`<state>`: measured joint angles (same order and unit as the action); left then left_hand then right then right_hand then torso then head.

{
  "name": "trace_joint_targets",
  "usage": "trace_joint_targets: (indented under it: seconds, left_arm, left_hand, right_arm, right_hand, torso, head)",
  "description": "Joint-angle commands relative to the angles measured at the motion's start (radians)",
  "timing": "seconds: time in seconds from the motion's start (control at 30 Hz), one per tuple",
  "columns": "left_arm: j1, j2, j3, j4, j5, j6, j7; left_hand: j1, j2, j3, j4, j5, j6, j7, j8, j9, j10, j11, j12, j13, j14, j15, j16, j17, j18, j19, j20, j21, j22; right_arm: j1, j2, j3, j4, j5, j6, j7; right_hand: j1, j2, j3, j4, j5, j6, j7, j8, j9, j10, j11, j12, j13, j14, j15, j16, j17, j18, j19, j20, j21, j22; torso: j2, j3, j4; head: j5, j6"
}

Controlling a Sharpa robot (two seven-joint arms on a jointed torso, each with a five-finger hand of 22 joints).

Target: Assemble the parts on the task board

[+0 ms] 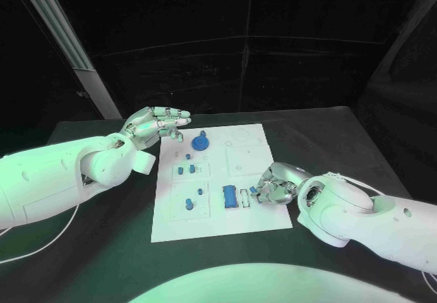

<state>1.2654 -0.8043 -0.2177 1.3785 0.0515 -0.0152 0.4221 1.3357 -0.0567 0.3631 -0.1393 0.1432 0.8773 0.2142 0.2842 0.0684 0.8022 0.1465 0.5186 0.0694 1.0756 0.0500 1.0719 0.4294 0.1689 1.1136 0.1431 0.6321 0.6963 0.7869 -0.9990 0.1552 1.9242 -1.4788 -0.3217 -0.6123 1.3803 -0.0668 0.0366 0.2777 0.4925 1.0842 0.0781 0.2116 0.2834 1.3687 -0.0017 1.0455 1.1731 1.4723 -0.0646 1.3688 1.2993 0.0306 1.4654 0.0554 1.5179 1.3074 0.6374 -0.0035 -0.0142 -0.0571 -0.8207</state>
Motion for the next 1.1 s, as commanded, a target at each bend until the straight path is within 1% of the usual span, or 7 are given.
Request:
trace_joint_targets:
  seconds: [0.03,0.1,0.13,0.2,0.63,0.93,1.1]
  left_arm:
    - [0.001,0.001,0.001,0.001,0.003,0.014,0.0]
    - [0.001,0.001,0.001,0.001,0.003,0.014,-0.001]
    - [0.001,0.001,0.001,0.002,0.003,0.014,-0.001]
    - [0.001,0.001,0.001,0.002,0.003,0.015,-0.001]
    - [0.002,0.001,0.001,0.003,0.003,0.02,-0.003]
    - [0.002,0.001,0.001,0.004,0.003,0.023,-0.006]
    - [0.002,0.0,0.001,0.003,0.003,0.024,-0.007]
  left_hand:
    - [0.0,0.011,-0.004,-0.004,0.005,-0.009,0.001,0.007,0.0,-0.007,0.001,0.004,-0.001,-0.007,0.003,0.004,-0.001,0.015,-0.001,0.004,-0.004,-0.002]
    - [0.0,0.011,-0.004,-0.004,0.005,-0.009,0.001,0.007,0.0,-0.007,0.001,0.004,-0.001,-0.007,0.003,0.004,-0.001,0.015,-0.001,0.004,-0.004,-0.002]
    - [0.0,0.011,-0.004,-0.004,0.005,-0.009,0.001,0.007,0.0,-0.007,0.001,0.004,-0.001,-0.007,0.003,0.004,-0.001,0.015,-0.001,0.004,-0.004,-0.002]
    - [-0.003,0.011,-0.006,-0.002,0.005,-0.01,0.002,0.007,0.0,-0.008,0.001,0.005,-0.001,-0.007,0.004,0.005,-0.002,0.014,-0.001,0.004,-0.004,-0.002]
    - [-0.01,0.012,-0.008,0.003,0.004,-0.011,0.003,0.009,-0.001,-0.01,0.002,0.007,-0.001,-0.008,0.005,0.006,-0.004,0.014,-0.002,0.006,-0.005,-0.003]
    - [-0.01,0.012,-0.008,0.003,0.004,-0.011,0.003,0.009,-0.001,-0.01,0.002,0.007,-0.001,-0.008,0.005,0.006,-0.004,0.014,-0.002,0.006,-0.005,-0.003]
    - [-0.01,0.012,-0.008,0.003,0.004,-0.011,0.003,0.009,-0.001,-0.01,0.002,0.007,-0.001,-0.008,0.005,0.006,-0.004,0.014,-0.002,0.006,-0.005,-0.003]
  right_arm:
    - [0.002,0.01,0.0,-0.009,0.092,-0.011,-0.005]
    - [0.002,0.015,0.0,-0.015,0.102,-0.004,-0.012]
    - [0.002,0.019,0.0,-0.018,0.105,-0.001,-0.016]
    - [0.002,0.026,0.0,-0.024,0.111,0.003,-0.023]
    - [0.002,0.06,0.0,-0.046,0.098,-0.004,-0.044]
    - [0.002,0.06,0.0,-0.047,0.059,0.014,-0.056]
    - [0.002,0.049,0.0,-0.038,0.003,0.01,-0.057]
  right_hand:
    - [-0.024,-0.004,-0.003,0.01,0.007,0.012,0.0,-0.005,0.003,0.006,0.0,0.008,0.003,0.048,-0.003,0.004,0.001,-0.011,0.057,-0.01,0.004,0.202]
    - [-0.068,-0.009,-0.018,0.013,0.009,0.014,0.002,-0.007,0.005,0.008,0.002,0.008,0.004,0.048,-0.001,0.003,0.001,-0.011,0.056,-0.009,0.004,0.201]
    - [-0.112,-0.01,-0.036,0.009,0.049,0.016,0.001,-0.008,0.007,0.01,0.003,0.008,0.004,0.048,0.0,0.003,0.001,-0.011,0.056,-0.008,0.004,0.201]
    - [-0.138,-0.011,-0.05,0.011,0.08,0.02,-0.001,-0.009,0.01,0.011,0.001,0.009,0.006,0.048,-0.001,0.003,0.001,-0.011,0.056,-0.008,0.003,0.201]
    - [-0.135,-0.006,-0.056,0.006,0.096,0.027,-0.006,-0.007,0.015,0.013,-0.003,0.008,0.007,0.048,-0.005,0.004,0.002,-0.011,0.056,-0.011,0.004,0.201]
    - [-0.133,-0.007,-0.06,0.005,0.09,0.029,-0.007,-0.007,0.018,0.012,-0.004,0.006,0.006,0.048,-0.006,0.003,0.001,-0.011,0.056,-0.012,0.003,0.201]
    - [-0.119,-0.014,-0.08,-0.004,0.007,0.035,-0.008,-0.007,0.027,0.014,-0.006,0.004,0.008,0.047,-0.007,0.002,0.001,-0.011,0.055,-0.014,0.002,0.2]
  torso:
    - [-0.001,-0.0006,0.0008]
    - [-0.001,-0.0007,0.0007]
    - [-0.001,-0.0006,0.0004]
    - [-0.001,-0.0009,0.0005]
    - [-0.001,0.0005,-0.001]
    - [-0.001,0.0013,-0.001]
    - [-0.001,0.0023,-0.0031]
  head:
    - [0.0,0.0]
    - [0.001,0.0]
    - [0.001,0.0]
    - [0.001,0.0]
    - [0.003,-0.001]
    - [0.003,0.001]
    - [0.004,0.001]
